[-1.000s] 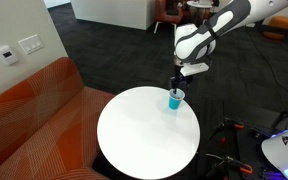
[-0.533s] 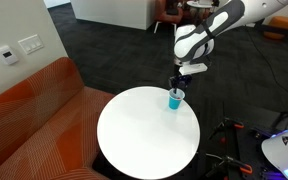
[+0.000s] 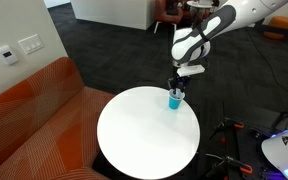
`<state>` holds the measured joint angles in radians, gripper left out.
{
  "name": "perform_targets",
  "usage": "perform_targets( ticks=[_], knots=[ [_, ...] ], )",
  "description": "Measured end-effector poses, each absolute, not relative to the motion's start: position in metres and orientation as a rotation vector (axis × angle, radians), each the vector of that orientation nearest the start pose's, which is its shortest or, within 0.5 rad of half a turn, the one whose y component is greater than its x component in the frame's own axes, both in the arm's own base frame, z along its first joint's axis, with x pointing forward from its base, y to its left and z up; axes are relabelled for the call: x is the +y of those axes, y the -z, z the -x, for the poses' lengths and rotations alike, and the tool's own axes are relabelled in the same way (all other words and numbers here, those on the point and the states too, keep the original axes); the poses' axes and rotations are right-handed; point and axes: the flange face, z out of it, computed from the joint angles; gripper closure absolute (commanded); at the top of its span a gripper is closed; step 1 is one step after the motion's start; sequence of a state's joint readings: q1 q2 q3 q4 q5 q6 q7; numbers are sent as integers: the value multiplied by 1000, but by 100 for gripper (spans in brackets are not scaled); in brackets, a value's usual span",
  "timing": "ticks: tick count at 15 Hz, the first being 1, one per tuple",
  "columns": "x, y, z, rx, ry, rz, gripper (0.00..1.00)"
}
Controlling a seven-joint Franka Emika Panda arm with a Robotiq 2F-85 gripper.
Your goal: Remove the red marker from the blue cup and place the marker on the left side of the table
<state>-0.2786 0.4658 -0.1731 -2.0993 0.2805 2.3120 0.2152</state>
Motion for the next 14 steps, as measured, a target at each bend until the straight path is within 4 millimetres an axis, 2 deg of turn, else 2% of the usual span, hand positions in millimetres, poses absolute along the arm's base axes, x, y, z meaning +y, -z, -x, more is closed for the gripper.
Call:
perform_targets(
  ticks=[4, 5, 6, 11, 14],
  knots=[
    [-238, -174, -503, 1261, -342, 2715, 59],
    [-238, -173, -504, 1259, -344, 2716, 57],
    [-238, -172, -505, 1254, -346, 2717, 59],
    [-235, -164, -504, 1210, -357, 2717, 49],
    [-233, -159, -503, 1191, -369, 2718, 50]
  ],
)
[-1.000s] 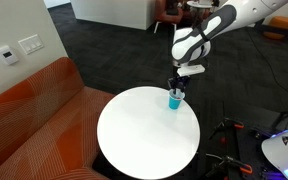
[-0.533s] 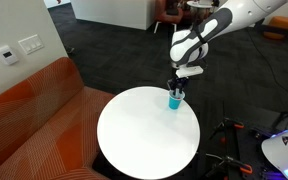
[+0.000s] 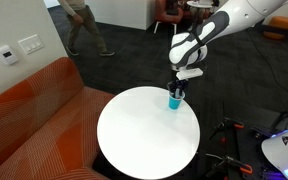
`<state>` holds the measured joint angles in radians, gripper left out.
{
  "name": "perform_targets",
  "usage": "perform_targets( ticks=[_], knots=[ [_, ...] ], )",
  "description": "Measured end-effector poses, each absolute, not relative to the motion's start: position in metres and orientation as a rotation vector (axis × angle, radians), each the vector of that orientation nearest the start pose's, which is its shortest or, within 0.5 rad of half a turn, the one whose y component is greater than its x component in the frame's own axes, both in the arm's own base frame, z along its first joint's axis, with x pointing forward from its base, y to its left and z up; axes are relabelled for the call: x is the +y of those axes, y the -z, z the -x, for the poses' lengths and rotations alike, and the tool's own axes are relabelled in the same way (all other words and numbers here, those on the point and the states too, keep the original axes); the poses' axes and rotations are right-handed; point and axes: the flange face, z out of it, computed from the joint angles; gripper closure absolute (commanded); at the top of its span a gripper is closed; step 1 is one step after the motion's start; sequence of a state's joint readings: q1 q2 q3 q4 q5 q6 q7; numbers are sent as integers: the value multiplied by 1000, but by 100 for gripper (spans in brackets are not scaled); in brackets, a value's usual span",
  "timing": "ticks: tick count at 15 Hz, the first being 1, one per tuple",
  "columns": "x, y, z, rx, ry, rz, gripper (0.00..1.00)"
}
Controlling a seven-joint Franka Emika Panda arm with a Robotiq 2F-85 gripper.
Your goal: Remove the red marker from the blue cup and place the marker on the left side of the table
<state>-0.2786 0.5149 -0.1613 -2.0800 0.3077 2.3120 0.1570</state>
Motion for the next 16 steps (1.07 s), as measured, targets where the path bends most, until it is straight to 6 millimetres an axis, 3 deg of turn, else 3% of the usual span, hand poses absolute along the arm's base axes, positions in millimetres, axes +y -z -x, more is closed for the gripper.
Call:
perform_targets(
  ticks=[6, 7, 9, 11, 16],
  knots=[
    [-229, -146, -500, 1171, -401, 2716, 51],
    [-228, -144, -499, 1170, -406, 2715, 58],
    [-226, -140, -499, 1167, -414, 2714, 86],
    [-224, -139, -499, 1165, -419, 2712, 100],
    [-226, -139, -498, 1170, -418, 2709, 95]
  ],
)
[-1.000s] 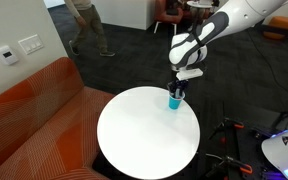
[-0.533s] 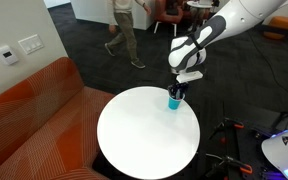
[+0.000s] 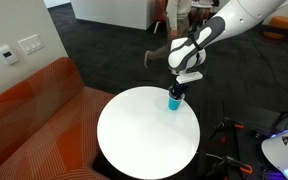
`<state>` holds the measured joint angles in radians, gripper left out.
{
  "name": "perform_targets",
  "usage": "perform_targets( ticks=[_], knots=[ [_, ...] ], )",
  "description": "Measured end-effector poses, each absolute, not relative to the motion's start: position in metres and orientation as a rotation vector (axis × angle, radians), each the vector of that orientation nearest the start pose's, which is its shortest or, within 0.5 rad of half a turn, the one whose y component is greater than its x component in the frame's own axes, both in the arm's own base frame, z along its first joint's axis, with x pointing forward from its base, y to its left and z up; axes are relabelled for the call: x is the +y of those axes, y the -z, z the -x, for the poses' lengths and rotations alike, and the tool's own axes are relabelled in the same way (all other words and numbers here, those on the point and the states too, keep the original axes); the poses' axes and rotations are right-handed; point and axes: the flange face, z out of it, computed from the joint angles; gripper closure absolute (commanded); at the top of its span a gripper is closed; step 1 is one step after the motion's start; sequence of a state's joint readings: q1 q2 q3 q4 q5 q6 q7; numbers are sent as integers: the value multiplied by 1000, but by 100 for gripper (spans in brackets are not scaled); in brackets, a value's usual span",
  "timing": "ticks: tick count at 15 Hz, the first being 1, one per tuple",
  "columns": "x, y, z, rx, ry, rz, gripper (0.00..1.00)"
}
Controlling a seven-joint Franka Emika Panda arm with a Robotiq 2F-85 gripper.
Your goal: Remove the red marker from the blue cup and place the marker on the left side of the table
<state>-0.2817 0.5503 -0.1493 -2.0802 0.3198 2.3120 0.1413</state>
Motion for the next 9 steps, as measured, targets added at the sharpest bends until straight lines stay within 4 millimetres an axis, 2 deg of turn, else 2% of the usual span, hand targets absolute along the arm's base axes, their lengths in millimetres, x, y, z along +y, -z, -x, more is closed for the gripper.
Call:
perform_targets(
  ticks=[5, 9],
  knots=[
    [-236, -147, -495, 1194, -407, 2698, 95],
    [-243, -170, -493, 1193, -402, 2694, 95]
  ],
)
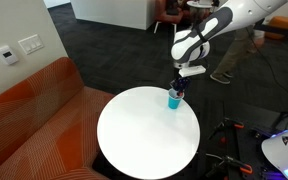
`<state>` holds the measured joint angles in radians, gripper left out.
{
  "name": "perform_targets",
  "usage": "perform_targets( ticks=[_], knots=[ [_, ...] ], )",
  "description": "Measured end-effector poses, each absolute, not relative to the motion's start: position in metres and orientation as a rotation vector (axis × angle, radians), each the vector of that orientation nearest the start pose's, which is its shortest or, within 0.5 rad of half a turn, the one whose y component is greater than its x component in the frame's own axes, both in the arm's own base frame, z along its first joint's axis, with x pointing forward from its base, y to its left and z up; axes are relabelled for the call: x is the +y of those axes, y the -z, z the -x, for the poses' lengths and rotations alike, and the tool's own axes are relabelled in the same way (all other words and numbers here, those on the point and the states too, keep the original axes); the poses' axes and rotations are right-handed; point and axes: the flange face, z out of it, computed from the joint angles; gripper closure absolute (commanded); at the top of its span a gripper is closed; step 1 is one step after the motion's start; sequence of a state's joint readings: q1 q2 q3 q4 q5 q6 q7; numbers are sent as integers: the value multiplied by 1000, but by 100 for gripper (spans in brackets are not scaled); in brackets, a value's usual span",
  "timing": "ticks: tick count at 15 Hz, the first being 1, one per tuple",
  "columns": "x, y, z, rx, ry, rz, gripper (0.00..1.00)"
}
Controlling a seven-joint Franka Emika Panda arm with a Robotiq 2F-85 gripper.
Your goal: Remove the red marker from the blue cup and place the marker on the left side of the table
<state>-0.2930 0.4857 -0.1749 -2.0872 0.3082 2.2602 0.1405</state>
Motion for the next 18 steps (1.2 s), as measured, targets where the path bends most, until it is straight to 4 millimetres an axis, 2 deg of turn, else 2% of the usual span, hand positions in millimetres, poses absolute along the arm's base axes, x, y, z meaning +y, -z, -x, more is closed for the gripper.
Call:
perform_targets(
  ticks=[5, 10, 15, 18],
  knots=[
    [-244, -208, -487, 1161, -351, 2729, 95],
    [-235, -251, -473, 1083, -306, 2806, 95],
    [-216, -299, -461, 957, -221, 2923, 95],
    [-193, -325, -466, 835, -110, 3014, 95]
  ],
)
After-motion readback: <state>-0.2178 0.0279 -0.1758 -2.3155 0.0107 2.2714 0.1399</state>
